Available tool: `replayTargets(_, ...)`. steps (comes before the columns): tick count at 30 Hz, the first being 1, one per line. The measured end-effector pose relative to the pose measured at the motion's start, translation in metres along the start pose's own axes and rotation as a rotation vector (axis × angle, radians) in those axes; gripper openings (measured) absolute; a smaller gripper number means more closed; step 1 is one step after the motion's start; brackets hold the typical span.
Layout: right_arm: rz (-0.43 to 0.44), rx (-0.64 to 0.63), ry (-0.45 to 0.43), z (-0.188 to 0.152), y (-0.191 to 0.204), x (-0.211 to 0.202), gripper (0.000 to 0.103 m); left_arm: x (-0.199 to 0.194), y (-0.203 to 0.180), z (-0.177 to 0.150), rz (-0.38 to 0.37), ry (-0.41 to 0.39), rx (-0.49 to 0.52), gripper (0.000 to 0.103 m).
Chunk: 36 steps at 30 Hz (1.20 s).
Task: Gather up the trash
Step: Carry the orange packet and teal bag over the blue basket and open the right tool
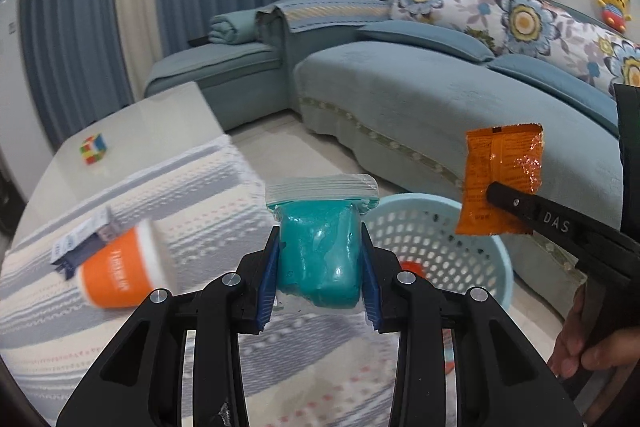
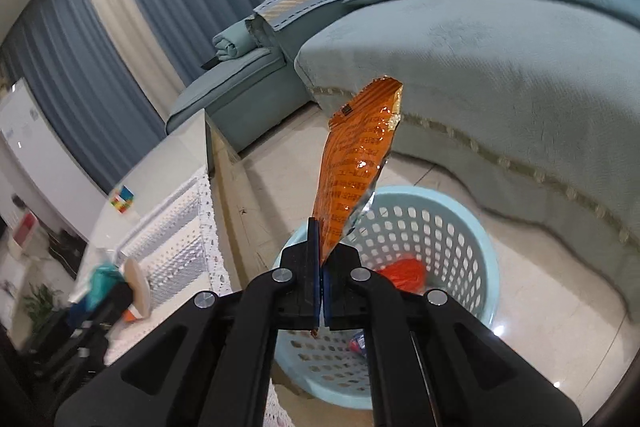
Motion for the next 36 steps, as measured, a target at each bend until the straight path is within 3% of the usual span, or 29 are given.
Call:
replayTargets(5, -0.046, 0.001, -0.017, 0.004, -0.016, -0.006, 0.0, 0.024, -0.03, -0.002, -0.029, 0.036, 0.052, 0.034)
replayTargets(14, -0.11, 0.074, 0.025, 0.007, -0.043, 0.007, 0.0, 0.073, -0.06, -0.012, -0.052, 0.119, 0.027, 0.034)
replayTargets(23, -0.068, 0.084, 0.063, 0.004, -0.043, 0.019, 0.0, 0.089, -0.068, -0.025, -0.028, 0.154, 0.029, 0.034)
replayTargets(25, -0.06, 0.076, 0.078, 0.004, -0.041, 0.023, 0.002, 0.092, -0.064, -0.025, -0.014, 0.161, -0.005, 0.04)
replayTargets(27, -0.06, 0.072, 0.105, 0.003, -0.04, 0.028, 0.009, 0.094, -0.058, -0.026, -0.019, 0.179, -0.043, 0.05)
replayTargets(29, -0.059, 0.079, 0.106, 0.004, -0.04, 0.029, 0.038, 0.093, -0.051, -0.027, -0.022, 0.18, -0.068, 0.05)
replayTargets(31, -0.046, 0.089, 0.094, 0.005, -0.04, 0.027, 0.056, 0.091, -0.046, -0.027, -0.015, 0.174, -0.068, 0.052)
replayTargets(33, -0.043, 0.091, 0.085, 0.007, -0.038, 0.024, 0.058, 0.088, -0.042, -0.027, -0.011, 0.17, -0.066, 0.059)
replayTargets(36, -0.051, 0.081, 0.085, 0.007, -0.034, 0.023, 0.059, 0.083, -0.038, -0.027, -0.003, 0.161, -0.058, 0.059)
Point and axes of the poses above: each gripper's, at about its wrist camera, not at the fingertips, and x roughly the way its jaws point, y to its left, z to its top, the point moved 2 cm from there along x, roughly the way its jaws point, and after that the axes turned 3 degrees about -z, right-handed, at the moved point
